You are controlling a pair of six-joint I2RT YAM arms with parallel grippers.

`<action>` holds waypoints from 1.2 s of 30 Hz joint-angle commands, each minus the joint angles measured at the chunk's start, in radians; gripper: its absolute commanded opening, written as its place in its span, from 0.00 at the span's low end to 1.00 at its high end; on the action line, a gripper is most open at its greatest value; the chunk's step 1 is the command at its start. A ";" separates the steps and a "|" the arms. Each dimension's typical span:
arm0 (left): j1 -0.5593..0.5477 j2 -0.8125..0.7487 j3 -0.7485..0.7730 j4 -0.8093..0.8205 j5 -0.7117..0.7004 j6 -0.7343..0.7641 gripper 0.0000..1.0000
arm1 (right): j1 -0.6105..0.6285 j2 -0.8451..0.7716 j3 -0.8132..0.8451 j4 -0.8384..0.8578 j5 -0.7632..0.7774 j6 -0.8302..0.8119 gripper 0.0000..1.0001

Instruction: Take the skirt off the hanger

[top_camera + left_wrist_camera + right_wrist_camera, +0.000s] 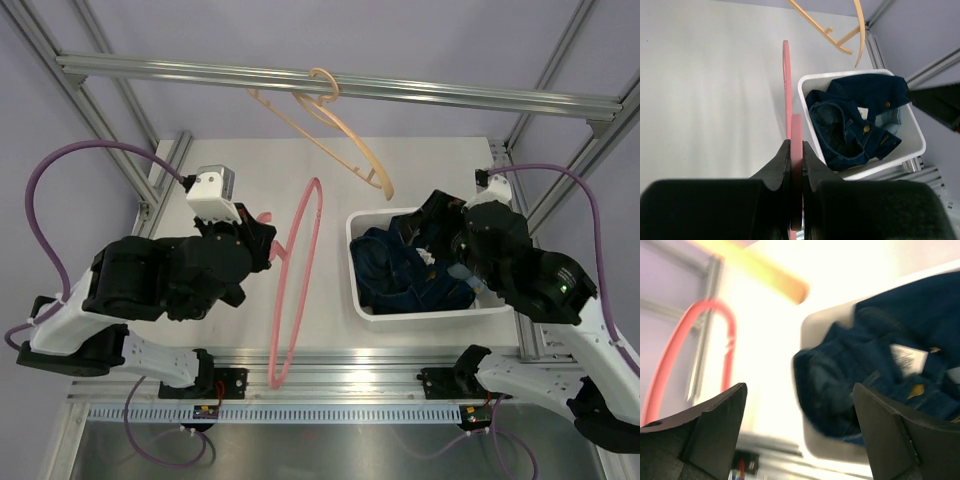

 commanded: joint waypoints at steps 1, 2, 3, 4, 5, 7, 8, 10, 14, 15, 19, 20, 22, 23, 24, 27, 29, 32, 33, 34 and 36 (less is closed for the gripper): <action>0.001 0.058 0.097 -0.152 -0.132 -0.109 0.00 | 0.136 0.004 0.050 -0.049 -0.021 -0.027 0.91; 0.004 0.070 0.111 -0.166 -0.137 -0.121 0.00 | 0.226 0.020 0.066 -0.028 -0.028 -0.022 0.90; 0.007 0.088 0.134 -0.178 -0.143 -0.127 0.00 | 0.267 0.030 0.072 -0.013 -0.041 -0.013 0.90; 0.010 0.095 0.140 -0.194 -0.146 -0.136 0.00 | 0.310 0.042 0.075 0.035 -0.065 -0.008 0.89; 0.010 0.098 0.140 -0.194 -0.148 -0.139 0.00 | 0.407 0.059 0.071 0.065 -0.064 0.000 0.89; 0.010 0.095 0.133 -0.195 -0.151 -0.150 0.00 | 0.505 0.070 0.057 0.183 -0.033 0.012 0.88; 0.012 0.093 0.130 -0.195 -0.149 -0.159 0.00 | 0.583 0.085 0.043 0.217 -0.024 0.013 0.88; 0.012 0.090 0.125 -0.194 -0.149 -0.165 0.00 | 0.642 0.105 0.035 0.273 0.016 0.015 0.88; 0.012 0.084 0.130 -0.185 -0.143 -0.159 0.00 | 0.736 0.175 0.011 0.405 0.064 -0.003 0.86; 0.012 0.084 0.128 -0.183 -0.143 -0.158 0.00 | 0.748 0.189 0.014 0.425 0.064 -0.014 0.86; 0.012 0.084 0.130 -0.175 -0.139 -0.155 0.00 | 0.812 0.279 0.043 0.478 0.100 -0.037 0.83; 0.012 0.084 0.131 -0.174 -0.139 -0.153 0.00 | 0.822 0.292 0.050 0.486 0.107 -0.040 0.82; 0.012 0.081 0.131 -0.163 -0.137 -0.147 0.00 | 0.841 0.315 0.054 0.498 0.126 -0.046 0.80; 0.012 0.078 0.131 -0.157 -0.134 -0.136 0.00 | 0.846 0.320 0.051 0.501 0.137 -0.046 0.79; 0.012 0.078 0.133 -0.152 -0.131 -0.129 0.00 | 0.852 0.323 0.047 0.500 0.148 -0.048 0.78; 0.012 0.076 0.136 -0.145 -0.128 -0.121 0.00 | 0.868 0.310 0.011 0.521 0.185 -0.036 0.73; 0.012 0.075 0.137 -0.149 -0.129 -0.121 0.00 | 0.874 0.291 -0.026 0.561 0.193 -0.031 0.70; 0.012 0.072 0.134 -0.146 -0.129 -0.121 0.00 | 0.891 0.274 -0.054 0.598 0.194 -0.031 0.54; 0.012 0.070 0.136 -0.148 -0.129 -0.121 0.00 | 0.900 0.274 -0.057 0.604 0.197 -0.031 0.47; 0.012 0.072 0.133 -0.146 -0.129 -0.122 0.00 | 0.901 0.280 -0.057 0.607 0.194 -0.030 0.46; 0.012 0.070 0.131 -0.140 -0.126 -0.123 0.00 | 0.903 0.289 -0.049 0.598 0.197 -0.027 0.45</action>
